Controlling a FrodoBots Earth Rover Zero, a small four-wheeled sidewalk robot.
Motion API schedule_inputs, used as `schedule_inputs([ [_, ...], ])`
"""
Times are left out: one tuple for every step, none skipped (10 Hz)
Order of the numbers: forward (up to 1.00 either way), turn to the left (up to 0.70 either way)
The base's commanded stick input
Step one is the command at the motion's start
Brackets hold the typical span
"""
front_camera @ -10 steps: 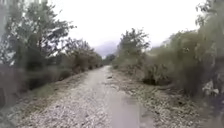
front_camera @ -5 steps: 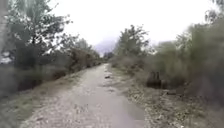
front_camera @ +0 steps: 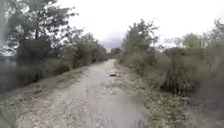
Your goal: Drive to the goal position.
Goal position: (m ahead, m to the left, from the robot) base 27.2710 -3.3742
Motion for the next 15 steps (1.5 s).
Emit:
schedule_inputs([
  [0.68, 0.0],
  [0.68, 0.0],
  [0.68, 0.0],
  [0.68, 0.0],
  [0.68, 0.0],
  [0.68, 0.0],
  [0.68, 0.0],
  [0.68, 0.0],
  [0.68, 0.0],
  [0.68, 0.0],
  [0.68, 0.0],
  [0.68, 0.0],
  [0.68, 0.0],
  [0.68, 0.0],
  [0.68, 0.0],
])
